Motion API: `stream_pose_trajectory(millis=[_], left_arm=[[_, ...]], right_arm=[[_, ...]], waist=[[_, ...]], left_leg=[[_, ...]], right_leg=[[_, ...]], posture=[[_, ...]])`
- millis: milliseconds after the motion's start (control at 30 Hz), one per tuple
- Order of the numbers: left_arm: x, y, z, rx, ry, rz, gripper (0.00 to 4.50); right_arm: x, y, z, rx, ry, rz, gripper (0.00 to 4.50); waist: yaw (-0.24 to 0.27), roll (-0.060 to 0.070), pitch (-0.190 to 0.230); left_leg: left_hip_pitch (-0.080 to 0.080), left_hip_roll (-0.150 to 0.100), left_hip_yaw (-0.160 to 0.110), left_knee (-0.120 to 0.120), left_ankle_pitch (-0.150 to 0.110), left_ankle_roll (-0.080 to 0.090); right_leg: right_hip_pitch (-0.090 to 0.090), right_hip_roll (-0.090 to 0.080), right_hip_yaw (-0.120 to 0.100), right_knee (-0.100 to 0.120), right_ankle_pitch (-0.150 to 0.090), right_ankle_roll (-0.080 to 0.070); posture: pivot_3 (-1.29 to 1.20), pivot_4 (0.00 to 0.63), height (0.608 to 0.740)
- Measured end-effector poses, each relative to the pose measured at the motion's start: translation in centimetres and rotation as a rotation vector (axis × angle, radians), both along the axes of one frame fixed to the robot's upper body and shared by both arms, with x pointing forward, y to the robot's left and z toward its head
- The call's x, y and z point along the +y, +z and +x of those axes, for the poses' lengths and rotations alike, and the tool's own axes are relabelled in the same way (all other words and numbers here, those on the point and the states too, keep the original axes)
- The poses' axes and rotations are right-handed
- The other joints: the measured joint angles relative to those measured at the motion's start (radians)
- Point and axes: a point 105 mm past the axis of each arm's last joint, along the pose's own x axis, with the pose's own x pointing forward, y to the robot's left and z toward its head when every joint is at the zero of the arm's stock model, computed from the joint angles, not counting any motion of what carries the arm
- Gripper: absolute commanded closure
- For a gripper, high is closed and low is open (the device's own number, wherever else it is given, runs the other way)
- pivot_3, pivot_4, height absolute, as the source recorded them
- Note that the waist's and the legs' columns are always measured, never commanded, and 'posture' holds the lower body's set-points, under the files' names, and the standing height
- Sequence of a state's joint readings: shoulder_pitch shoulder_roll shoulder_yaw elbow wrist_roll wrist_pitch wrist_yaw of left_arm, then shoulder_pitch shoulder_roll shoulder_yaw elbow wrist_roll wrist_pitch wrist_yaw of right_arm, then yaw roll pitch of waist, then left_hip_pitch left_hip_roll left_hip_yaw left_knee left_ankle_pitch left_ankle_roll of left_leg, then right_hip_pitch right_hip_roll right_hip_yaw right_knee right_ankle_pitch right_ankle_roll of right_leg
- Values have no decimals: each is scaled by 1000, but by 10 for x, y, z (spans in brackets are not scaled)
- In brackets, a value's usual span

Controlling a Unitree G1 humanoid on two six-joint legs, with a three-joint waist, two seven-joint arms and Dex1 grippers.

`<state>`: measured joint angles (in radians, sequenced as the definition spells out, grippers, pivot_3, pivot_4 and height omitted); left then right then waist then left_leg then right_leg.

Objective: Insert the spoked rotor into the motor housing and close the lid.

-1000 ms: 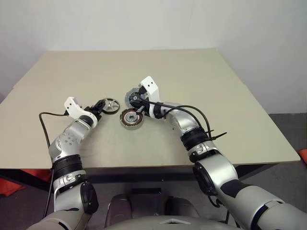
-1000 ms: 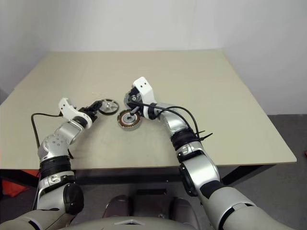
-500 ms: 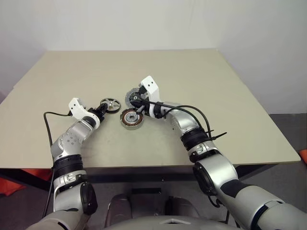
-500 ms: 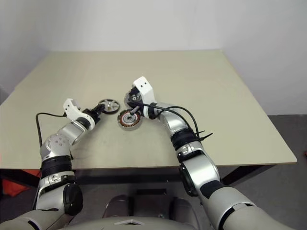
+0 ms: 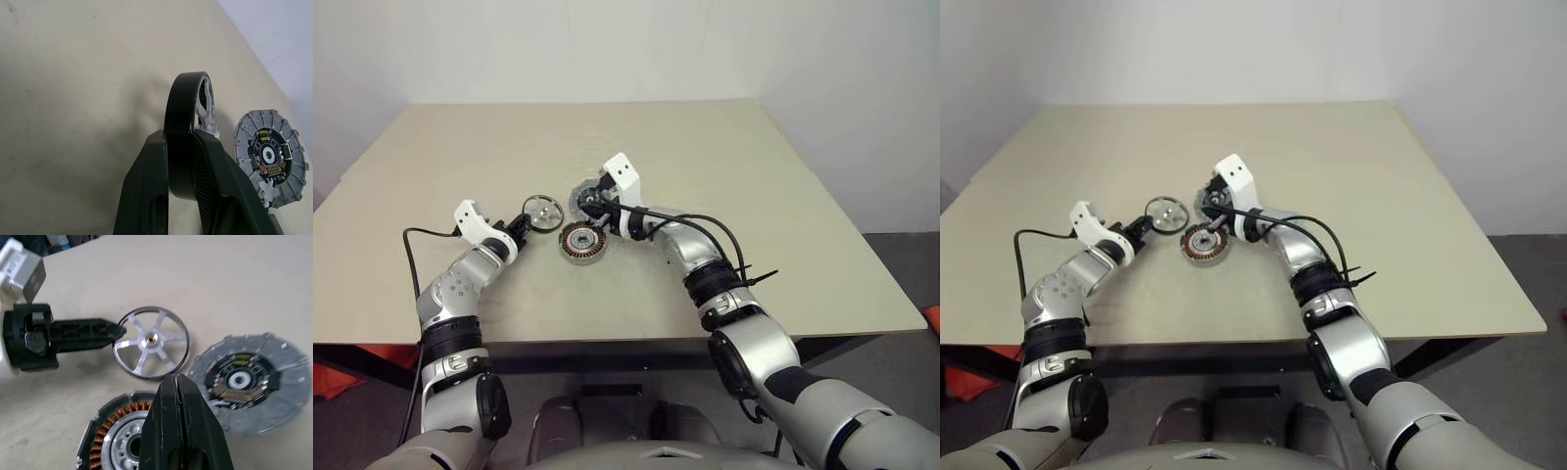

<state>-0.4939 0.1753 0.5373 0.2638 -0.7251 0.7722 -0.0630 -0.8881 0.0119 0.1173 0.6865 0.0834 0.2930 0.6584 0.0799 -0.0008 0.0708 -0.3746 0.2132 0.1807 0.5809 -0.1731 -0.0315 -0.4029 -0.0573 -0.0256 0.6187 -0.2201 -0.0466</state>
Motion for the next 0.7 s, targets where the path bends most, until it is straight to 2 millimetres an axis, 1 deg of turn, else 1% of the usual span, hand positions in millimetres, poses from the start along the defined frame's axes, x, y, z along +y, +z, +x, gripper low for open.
stream_pose_trajectory(millis=[100, 200, 300, 367, 433, 567, 633, 700], left_arm=[[-1, 0, 0, -3, -5, -4, 4124], [-7, 3, -2, -29, -32, -61, 4124], [-11, 16, -4, -86, -58, -153, 4124], [-13, 27, -6, -126, -74, -213, 4124], [-14, 34, -9, -150, -86, -265, 4124], [-15, 34, -15, -133, -98, -364, 4124], [-22, 32, -19, -111, -122, -416, 4124], [-33, 31, -23, -83, -162, -469, 4124]], right_arm=[[-3, 11, 3, -29, -7, 15, 4500], [-4, 15, 4, -33, -12, 34, 4500], [-9, 25, 9, -49, -32, 62, 4500], [-16, 36, 16, -75, -61, 76, 4500], [-24, 40, 21, -91, -91, 77, 4500], [-29, 31, 25, -62, -120, 70, 4500], [-31, 27, 27, -52, -136, 68, 4500], [-33, 24, 30, -46, -161, 64, 4500]], waist=[[0, 0, 0], [1, 0, 0], [3, -1, 0], [3, -1, 0], [4, -1, 0], [2, -1, 0], [3, -1, 1], [5, -1, 1]], left_leg=[[0, 0, 0, 0, 0, 0], [0, 0, 0, 0, 0, 0], [-1, 0, 0, 0, 0, 0], [-1, 0, 0, 0, 0, 0], [0, -1, 0, 0, 0, 0], [0, -4, 0, 0, 0, 0], [-1, -5, 0, 0, 0, 0], [-1, -5, 0, 0, 0, 0]], right_leg=[[0, 0, 0, 0, 0, 0], [0, 0, 0, 0, 0, 0], [0, 0, 0, 0, 0, 0], [0, 0, 0, 0, 0, 0], [0, 0, 0, 0, 0, 0], [0, 0, 0, 0, 0, 0], [0, 0, 0, 0, 0, 0], [0, 0, 0, 0, 0, 0]], posture=[[0, 0, 740], [0, 0, 740], [0, 0, 740], [0, 0, 740], [0, 0, 740], [0, 0, 740], [0, 0, 740], [0, 0, 740]])
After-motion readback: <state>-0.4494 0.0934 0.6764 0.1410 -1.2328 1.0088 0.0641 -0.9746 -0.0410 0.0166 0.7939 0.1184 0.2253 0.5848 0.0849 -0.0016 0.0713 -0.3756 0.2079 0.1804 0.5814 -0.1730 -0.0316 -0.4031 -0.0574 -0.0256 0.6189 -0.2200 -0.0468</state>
